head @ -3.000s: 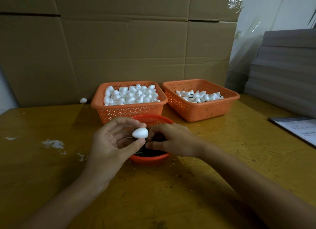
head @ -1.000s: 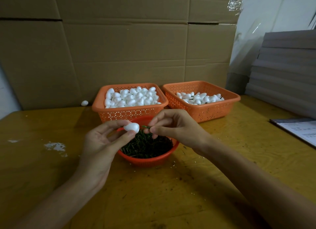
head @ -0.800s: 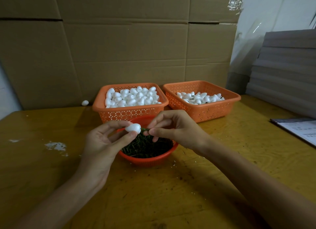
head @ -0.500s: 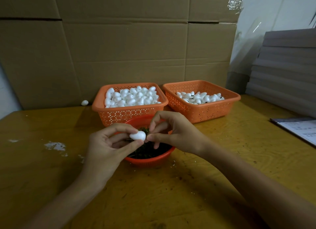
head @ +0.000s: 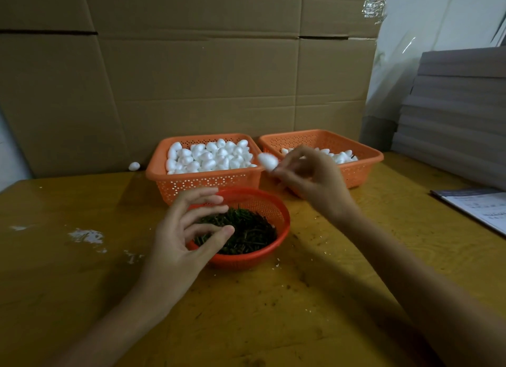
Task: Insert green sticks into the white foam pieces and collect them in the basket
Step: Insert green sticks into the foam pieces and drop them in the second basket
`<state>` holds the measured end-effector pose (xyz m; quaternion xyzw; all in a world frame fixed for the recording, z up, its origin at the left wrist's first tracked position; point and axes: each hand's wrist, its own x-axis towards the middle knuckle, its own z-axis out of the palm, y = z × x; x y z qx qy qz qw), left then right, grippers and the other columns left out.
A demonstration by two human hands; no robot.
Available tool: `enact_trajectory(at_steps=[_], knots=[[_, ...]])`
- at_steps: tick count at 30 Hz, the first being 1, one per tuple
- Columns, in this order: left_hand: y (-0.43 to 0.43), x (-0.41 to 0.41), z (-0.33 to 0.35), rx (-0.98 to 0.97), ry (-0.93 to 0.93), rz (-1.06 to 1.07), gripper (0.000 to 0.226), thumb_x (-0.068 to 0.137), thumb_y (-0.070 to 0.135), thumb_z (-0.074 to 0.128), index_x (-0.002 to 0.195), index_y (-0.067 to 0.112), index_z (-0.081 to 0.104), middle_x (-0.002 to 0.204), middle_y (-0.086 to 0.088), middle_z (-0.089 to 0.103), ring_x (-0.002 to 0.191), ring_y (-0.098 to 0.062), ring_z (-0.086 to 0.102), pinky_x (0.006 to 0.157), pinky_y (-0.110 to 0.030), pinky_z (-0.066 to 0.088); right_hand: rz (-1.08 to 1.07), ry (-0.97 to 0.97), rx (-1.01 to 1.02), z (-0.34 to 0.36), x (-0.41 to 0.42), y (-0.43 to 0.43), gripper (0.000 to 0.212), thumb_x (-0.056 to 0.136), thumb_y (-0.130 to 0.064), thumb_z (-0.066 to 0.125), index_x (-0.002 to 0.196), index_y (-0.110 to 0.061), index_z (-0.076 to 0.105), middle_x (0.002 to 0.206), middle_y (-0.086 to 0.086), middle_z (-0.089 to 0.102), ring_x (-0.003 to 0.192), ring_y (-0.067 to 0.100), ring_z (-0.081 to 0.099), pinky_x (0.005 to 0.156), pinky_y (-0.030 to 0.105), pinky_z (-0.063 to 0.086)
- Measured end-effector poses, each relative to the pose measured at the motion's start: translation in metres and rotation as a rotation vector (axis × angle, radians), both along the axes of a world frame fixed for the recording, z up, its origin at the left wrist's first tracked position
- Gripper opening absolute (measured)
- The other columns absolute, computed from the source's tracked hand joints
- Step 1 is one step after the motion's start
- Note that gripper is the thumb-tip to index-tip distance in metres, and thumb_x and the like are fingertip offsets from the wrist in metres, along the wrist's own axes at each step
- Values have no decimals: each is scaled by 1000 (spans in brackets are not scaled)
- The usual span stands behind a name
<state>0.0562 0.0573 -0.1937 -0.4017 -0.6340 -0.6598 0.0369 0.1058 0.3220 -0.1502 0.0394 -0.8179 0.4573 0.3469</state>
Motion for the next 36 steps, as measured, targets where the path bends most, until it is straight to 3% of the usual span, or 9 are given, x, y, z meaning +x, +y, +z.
enact_trajectory(at_steps=[3, 5, 10, 14, 17, 20, 24, 31, 36], knots=[[-1, 2, -1, -115, 106, 42, 23, 90, 43, 69, 110, 31, 72, 117, 6, 71, 114, -18, 68, 93, -33, 58, -526, 119, 144, -9, 1, 41, 10, 94, -19, 77, 99, -16, 69, 94, -10, 76, 85, 4, 72, 74, 32, 62], [-1, 2, -1, -201, 235, 77, 16, 93, 42, 66, 96, 30, 75, 103, 11, 72, 105, -18, 69, 90, -34, 56, -723, 86, 263, -17, 1, 62, 7, 95, -20, 75, 100, -18, 71, 96, -6, 76, 87, 10, 71, 75, 38, 59], [-1, 2, -2, -261, 367, 97, 16, 94, 36, 65, 85, 28, 76, 89, 15, 72, 94, -16, 69, 79, -33, 54, -836, -55, 558, -26, -2, 75, 17, 101, -24, 66, 112, -16, 76, 107, 7, 78, 107, 29, 60, 83, 40, 38], [-2, 2, -1, -292, 351, 97, 20, 93, 39, 65, 84, 26, 77, 87, 14, 71, 92, -15, 69, 77, -34, 54, -850, -77, 664, -17, 0, 60, 27, 107, -30, 57, 118, -14, 76, 127, 8, 72, 123, 32, 53, 90, 43, 38], [-2, 3, -1, -295, 353, 98, 21, 93, 39, 64, 85, 25, 78, 86, 15, 72, 90, -12, 69, 76, -30, 54, -664, 1, 633, -4, 0, 29, 32, 108, -32, 50, 114, -12, 74, 123, 6, 70, 117, 24, 55, 91, 39, 44], [-2, 3, -1, -297, 367, 103, 23, 94, 40, 63, 85, 24, 77, 83, 14, 71, 88, -13, 68, 75, -31, 53, -228, 11, 598, 3, 5, -20, 40, 109, -43, 42, 104, -16, 70, 100, -7, 67, 94, 9, 58, 81, 28, 48], [-1, 4, 1, -299, 402, 99, 25, 94, 38, 63, 81, 19, 73, 81, 11, 66, 82, -16, 65, 71, -30, 50, 177, -376, 791, -13, 11, -63, 48, 112, -51, 30, 109, -23, 68, 100, -14, 63, 87, 7, 58, 79, 35, 49], [-1, 2, -1, -306, 438, 96, 27, 93, 36, 63, 76, 16, 69, 79, 9, 61, 78, -18, 60, 69, -26, 46, 198, -528, 903, -10, 13, -67, 51, 112, -50, 22, 131, -29, 64, 106, -8, 60, 92, 14, 58, 82, 47, 50], [-4, -13, 23, -176, 396, 209, 22, 100, 37, 54, 100, 23, 72, 96, 9, 68, 93, -17, 66, 77, -28, 50, 171, -554, 960, -9, 14, -72, 47, 110, -53, 26, 126, -29, 62, 106, -5, 60, 87, 16, 59, 75, 45, 51]])
